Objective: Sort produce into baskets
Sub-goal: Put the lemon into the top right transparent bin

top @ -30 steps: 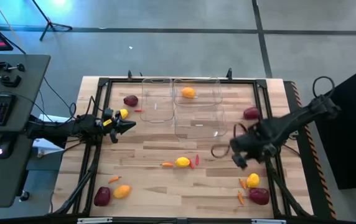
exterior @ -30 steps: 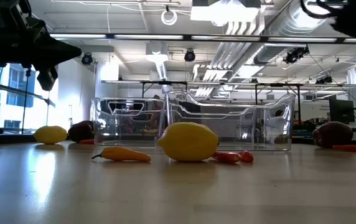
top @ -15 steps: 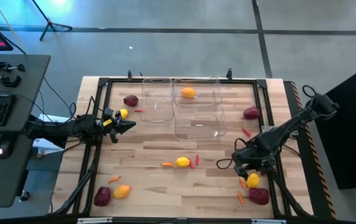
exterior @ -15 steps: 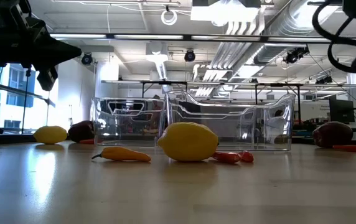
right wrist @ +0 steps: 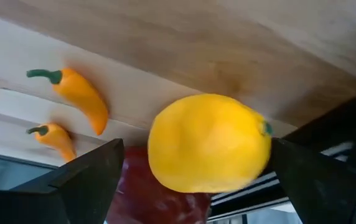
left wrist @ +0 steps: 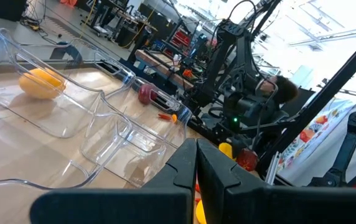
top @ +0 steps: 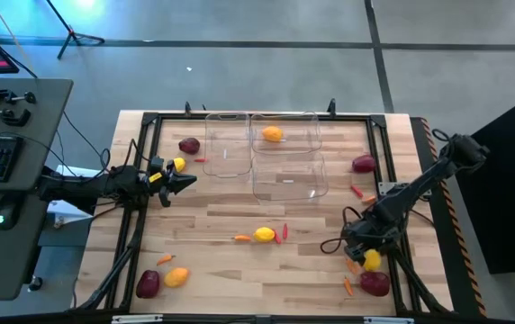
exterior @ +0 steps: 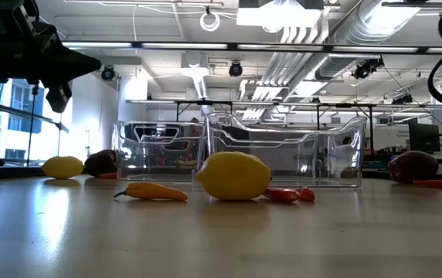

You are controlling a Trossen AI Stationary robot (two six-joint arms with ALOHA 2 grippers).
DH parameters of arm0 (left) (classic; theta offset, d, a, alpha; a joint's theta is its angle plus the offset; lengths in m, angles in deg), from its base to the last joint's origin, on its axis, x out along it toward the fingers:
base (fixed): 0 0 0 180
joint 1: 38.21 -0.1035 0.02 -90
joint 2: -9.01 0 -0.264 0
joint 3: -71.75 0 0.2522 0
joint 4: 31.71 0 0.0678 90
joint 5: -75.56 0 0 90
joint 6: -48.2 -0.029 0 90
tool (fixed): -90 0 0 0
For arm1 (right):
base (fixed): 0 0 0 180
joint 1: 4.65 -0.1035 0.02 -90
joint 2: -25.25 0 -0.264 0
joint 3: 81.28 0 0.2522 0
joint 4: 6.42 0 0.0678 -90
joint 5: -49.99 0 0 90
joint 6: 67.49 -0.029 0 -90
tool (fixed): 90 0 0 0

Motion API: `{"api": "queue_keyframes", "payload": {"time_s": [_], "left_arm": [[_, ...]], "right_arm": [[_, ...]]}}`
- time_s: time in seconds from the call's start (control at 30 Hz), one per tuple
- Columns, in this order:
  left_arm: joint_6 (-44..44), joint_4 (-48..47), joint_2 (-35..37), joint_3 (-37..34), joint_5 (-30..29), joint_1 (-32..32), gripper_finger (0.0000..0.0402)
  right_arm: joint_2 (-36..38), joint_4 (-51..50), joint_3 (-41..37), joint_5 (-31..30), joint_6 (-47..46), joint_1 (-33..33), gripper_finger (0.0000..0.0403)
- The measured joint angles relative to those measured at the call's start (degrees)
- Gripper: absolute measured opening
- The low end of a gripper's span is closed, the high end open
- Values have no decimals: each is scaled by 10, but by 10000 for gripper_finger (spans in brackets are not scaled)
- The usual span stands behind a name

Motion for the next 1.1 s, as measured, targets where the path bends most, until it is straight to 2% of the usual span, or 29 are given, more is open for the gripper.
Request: {"api": "queue_keyframes", "payload": {"time_s": [0.17, 0.27, 0.37, 0.57, 0.63, 0.7, 0.8, 1.0, 1.1], "left_arm": [[0, 0, 0, 0, 0, 0, 0], [0, 0, 0, 0, 0, 0, 0], [0, 0, 0, 0, 0, 0, 0], [0, 0, 0, 0, 0, 0, 0], [1, 0, 0, 0, 0, 0, 0], [0, 0, 0, 0, 0, 0, 0], [0, 0, 0, 0, 0, 0, 0], [1, 0, 0, 0, 0, 0, 0], [0, 0, 0, 0, 0, 0, 0]], "right_arm": [[0, 8, -6, -7, -11, -3, 386], [0, 12, -6, -10, -18, -3, 361], [0, 12, -6, -15, -27, -3, 309], [0, 14, -6, -13, -40, -2, 180], [4, 24, -6, -16, -36, 1, 154], [17, 25, 8, -25, -21, 11, 149], [50, 7, 54, -89, 2, 40, 152], [113, 14, 178, -380, 111, 121, 164], [107, 10, 231, -476, 204, 183, 164]]}}
